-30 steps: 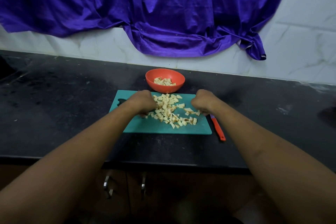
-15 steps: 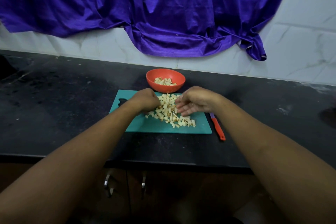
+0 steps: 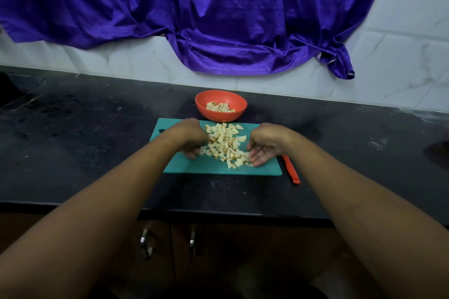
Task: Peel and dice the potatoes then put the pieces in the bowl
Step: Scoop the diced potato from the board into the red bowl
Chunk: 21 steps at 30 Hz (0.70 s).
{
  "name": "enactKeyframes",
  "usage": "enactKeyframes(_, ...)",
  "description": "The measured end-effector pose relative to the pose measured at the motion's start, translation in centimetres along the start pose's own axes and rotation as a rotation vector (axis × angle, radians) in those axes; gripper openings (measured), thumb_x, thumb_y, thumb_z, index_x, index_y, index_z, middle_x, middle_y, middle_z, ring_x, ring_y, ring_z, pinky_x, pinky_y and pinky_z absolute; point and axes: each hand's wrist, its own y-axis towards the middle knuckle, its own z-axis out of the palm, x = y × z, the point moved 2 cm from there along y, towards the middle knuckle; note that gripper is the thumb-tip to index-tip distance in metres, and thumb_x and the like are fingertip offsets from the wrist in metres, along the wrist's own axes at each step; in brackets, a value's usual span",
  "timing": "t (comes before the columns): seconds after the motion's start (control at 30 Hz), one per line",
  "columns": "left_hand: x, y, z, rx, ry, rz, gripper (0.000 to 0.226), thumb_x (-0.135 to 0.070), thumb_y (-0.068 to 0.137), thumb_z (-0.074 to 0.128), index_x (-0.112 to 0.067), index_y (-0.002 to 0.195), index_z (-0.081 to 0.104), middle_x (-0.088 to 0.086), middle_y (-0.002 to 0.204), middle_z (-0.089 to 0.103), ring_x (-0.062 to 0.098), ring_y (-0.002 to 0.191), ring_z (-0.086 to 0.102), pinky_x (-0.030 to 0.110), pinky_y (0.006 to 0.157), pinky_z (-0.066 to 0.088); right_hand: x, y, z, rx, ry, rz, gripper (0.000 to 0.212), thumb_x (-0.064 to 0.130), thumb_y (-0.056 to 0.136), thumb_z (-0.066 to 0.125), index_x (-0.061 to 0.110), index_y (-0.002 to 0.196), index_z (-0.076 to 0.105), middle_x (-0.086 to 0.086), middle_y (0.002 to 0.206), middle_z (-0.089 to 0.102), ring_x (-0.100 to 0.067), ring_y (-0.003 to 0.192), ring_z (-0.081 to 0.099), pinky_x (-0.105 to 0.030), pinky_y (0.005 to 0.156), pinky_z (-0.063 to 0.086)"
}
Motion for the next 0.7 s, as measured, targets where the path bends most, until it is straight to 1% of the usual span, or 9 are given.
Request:
enactKeyframes(0.13, -0.8, -0.2, 0.7, 0.057, -0.265, 0.032, 0.019, -0.008, 0.101, 0.059, 0.002, 0.117, 0.061, 0.017, 0.097, 0.067, 0.022, 0.068, 0.070, 0.037, 0.064, 0.064, 1.6, 0.4, 1.5, 0.065, 0.252, -0.096, 0.027, -0.001, 0.103, 0.048, -0.011, 0.127, 0.057, -0.027, 0.112, 0.067, -0.041, 0.102, 0.071, -0.050, 0.090, 0.061)
enactKeyframes(0.2, -0.3, 0.1, 0.4, 0.029, -0.359, 0.094, 0.017, -0.006, 0.101, 0.057, 0.000, 0.117, 0.062, 0.019, 0.101, 0.068, 0.026, 0.079, 0.071, 0.040, 0.073, 0.064, 1.9, 0.4, 1.3, 0.082, 0.332, -0.181, 0.026, 0.001, 0.103, 0.050, -0.008, 0.126, 0.059, -0.025, 0.117, 0.068, -0.038, 0.105, 0.071, -0.048, 0.091, 0.060)
enactKeyframes(0.23, 0.1, 0.1, 0.1, 0.004, -0.363, 0.138, 0.015, -0.006, 0.101, 0.057, -0.003, 0.115, 0.063, 0.020, 0.103, 0.070, 0.027, 0.083, 0.072, 0.039, 0.074, 0.064, 1.9, 0.2, 0.9, 0.069, 0.308, -0.240, 0.024, 0.002, 0.103, 0.051, -0.005, 0.123, 0.062, -0.023, 0.117, 0.069, -0.036, 0.105, 0.071, -0.047, 0.091, 0.060)
enactKeyframes(0.33, 1.2, -0.3, -0.8, -0.005, -0.232, 0.300, 0.014, -0.004, 0.099, 0.058, -0.010, 0.107, 0.068, 0.019, 0.103, 0.073, 0.022, 0.083, 0.070, 0.033, 0.068, 0.060, 1.3, -0.7, -0.5, 0.013, -0.003, -0.405, 0.022, 0.001, 0.101, 0.051, 0.003, 0.110, 0.072, -0.013, 0.109, 0.075, -0.025, 0.098, 0.075, -0.041, 0.089, 0.062)
enactKeyframes(0.43, 1.3, -1.2, -0.5, 0.149, -0.049, 0.442, 0.019, -0.001, 0.096, 0.061, -0.012, 0.102, 0.075, 0.009, 0.099, 0.076, 0.015, 0.080, 0.067, 0.030, 0.070, 0.057, 0.5, -1.3, -1.1, 0.077, -0.261, -0.438, 0.029, -0.008, 0.095, 0.051, 0.004, 0.100, 0.077, -0.005, 0.097, 0.080, -0.015, 0.086, 0.074, -0.035, 0.081, 0.059)
enactKeyframes(0.5, 1.0, -1.7, 0.2, 0.244, 0.058, 0.489, 0.022, -0.002, 0.096, 0.062, -0.016, 0.099, 0.080, 0.004, 0.097, 0.077, 0.012, 0.080, 0.065, 0.029, 0.073, 0.055, 0.2, -1.6, -0.9, 0.108, -0.390, -0.425, 0.033, -0.008, 0.095, 0.050, 0.006, 0.093, 0.079, -0.002, 0.092, 0.080, -0.010, 0.081, 0.071, -0.030, 0.076, 0.055)
enactKeyframes(0.57, 0.7, -1.8, 1.1, 0.301, 0.123, 0.519, 0.027, -0.003, 0.095, 0.062, -0.020, 0.097, 0.082, 0.004, 0.098, 0.077, 0.013, 0.081, 0.062, 0.032, 0.074, 0.052, -0.1, -1.6, -0.5, 0.137, -0.468, -0.405, 0.033, -0.005, 0.096, 0.050, 0.007, 0.090, 0.080, -0.001, 0.090, 0.080, -0.009, 0.079, 0.069, -0.027, 0.073, 0.053)
enactKeyframes(0.63, 0.5, -1.7, 1.6, 0.331, 0.163, 0.522, 0.029, -0.003, 0.095, 0.061, -0.022, 0.098, 0.082, 0.006, 0.101, 0.077, 0.015, 0.081, 0.060, 0.033, 0.074, 0.051, -0.3, -1.5, 0.0, 0.167, -0.505, -0.389, 0.030, -0.003, 0.096, 0.052, 0.004, 0.092, 0.080, -0.003, 0.092, 0.080, -0.012, 0.082, 0.069, -0.030, 0.076, 0.053)
enactKeyframes(0.7, 0.2, -1.6, 1.8, 0.337, 0.189, 0.523, 0.029, -0.004, 0.096, 0.062, -0.023, 0.098, 0.083, 0.004, 0.097, 0.077, 0.012, 0.076, 0.058, 0.030, 0.070, 0.049, -0.4, -1.3, 0.6, 0.176, -0.528, -0.377, 0.029, -0.002, 0.096, 0.053, 0.004, 0.094, 0.081, -0.004, 0.092, 0.080, -0.014, 0.084, 0.068, -0.032, 0.076, 0.052)
